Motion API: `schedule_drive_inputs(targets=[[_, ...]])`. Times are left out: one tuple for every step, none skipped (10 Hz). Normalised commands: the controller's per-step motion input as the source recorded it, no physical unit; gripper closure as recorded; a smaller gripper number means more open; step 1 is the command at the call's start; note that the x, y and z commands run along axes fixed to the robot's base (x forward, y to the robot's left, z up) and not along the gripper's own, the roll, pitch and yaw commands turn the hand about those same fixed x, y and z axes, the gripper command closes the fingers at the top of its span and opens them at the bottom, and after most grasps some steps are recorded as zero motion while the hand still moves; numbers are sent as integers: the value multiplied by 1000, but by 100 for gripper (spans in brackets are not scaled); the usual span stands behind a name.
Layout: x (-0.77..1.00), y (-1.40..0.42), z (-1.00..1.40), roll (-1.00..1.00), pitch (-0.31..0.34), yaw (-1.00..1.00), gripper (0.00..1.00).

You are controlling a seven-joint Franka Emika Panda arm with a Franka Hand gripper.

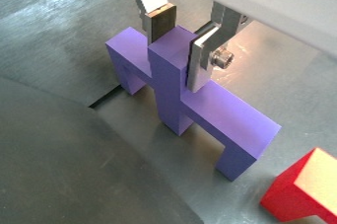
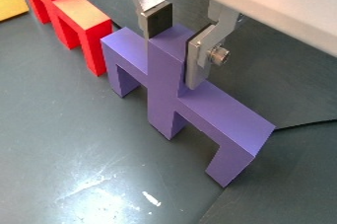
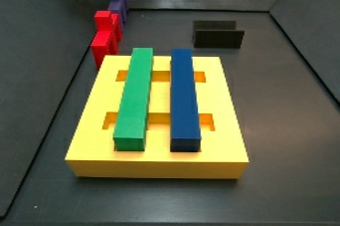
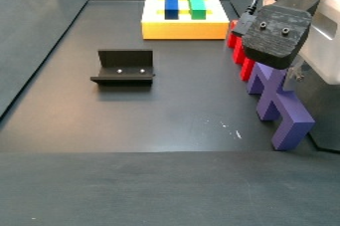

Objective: Pick up the purple object. Move up. Move to above the board. Insert the purple object.
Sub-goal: Pick up the purple object, then move up.

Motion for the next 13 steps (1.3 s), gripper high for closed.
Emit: schedule_drive_inputs(targets=[[0, 0, 0, 0, 0, 0, 100], [0, 0, 0, 0, 0, 0, 100], [0, 0, 0, 0, 0, 0, 100], [0, 0, 0, 0, 0, 0, 100], [0, 0, 0, 0, 0, 0, 100], [0, 0, 0, 0, 0, 0, 100], [0, 0, 0, 0, 0, 0, 100], [0, 0, 0, 0, 0, 0, 100], [0, 0, 0, 0, 0, 0, 100], [0, 0, 0, 0, 0, 0, 100], [0, 0, 0, 0, 0, 0, 100], [0, 0, 833, 0, 0, 0, 100], [11, -20, 804, 2, 5, 33, 100]])
